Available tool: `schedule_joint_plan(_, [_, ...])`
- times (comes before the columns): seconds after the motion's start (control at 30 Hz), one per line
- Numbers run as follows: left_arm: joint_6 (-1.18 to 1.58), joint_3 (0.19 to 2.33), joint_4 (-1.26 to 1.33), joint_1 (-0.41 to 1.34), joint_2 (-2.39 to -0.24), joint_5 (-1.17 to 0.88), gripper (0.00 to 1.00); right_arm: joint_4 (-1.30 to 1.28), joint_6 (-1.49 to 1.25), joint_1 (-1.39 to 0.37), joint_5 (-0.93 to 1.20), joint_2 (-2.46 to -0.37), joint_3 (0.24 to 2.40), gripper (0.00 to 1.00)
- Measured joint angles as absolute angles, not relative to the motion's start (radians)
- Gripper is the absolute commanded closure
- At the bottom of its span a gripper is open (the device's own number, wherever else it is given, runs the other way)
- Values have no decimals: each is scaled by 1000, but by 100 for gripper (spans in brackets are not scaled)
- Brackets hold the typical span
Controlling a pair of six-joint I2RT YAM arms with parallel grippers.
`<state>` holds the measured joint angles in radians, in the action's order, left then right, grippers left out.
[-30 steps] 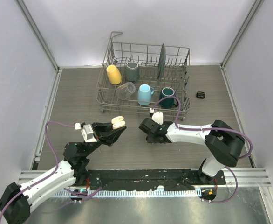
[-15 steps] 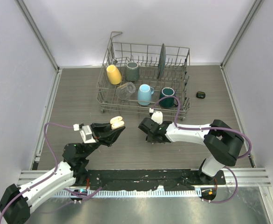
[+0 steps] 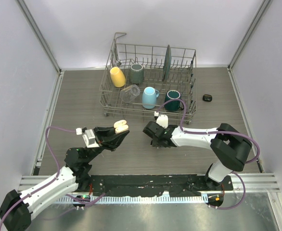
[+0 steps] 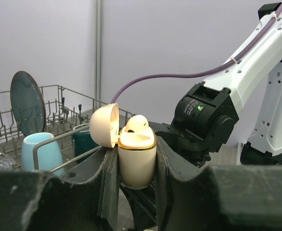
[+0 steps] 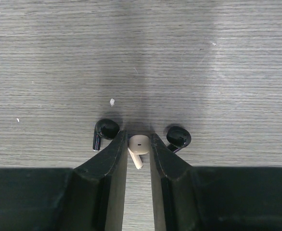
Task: Insert the wireless bluetooth earbuds into the charging case
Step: Pick up the earbud from the center of the board.
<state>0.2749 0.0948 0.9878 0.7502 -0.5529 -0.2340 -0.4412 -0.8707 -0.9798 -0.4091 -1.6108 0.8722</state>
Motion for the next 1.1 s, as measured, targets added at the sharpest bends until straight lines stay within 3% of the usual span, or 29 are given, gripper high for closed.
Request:
schedule_joint_plan(0.33, [275, 95, 975, 750, -553, -234, 100, -442, -871, -980, -408, -1600, 868, 99])
schedule_joint_plan(0.53, [275, 95, 974, 750, -553, -234, 100, -439, -870, -980, -411, -1494, 845, 99])
schedule_joint_plan(0.83, [276, 95, 977, 750, -571, -227, 100, -397, -871, -1001, -497, -1157, 797, 99])
schedule_joint_plan(1.1, [281, 95, 999, 750, -609, -218, 100, -176, -776, -1146, -672, -855, 718, 99])
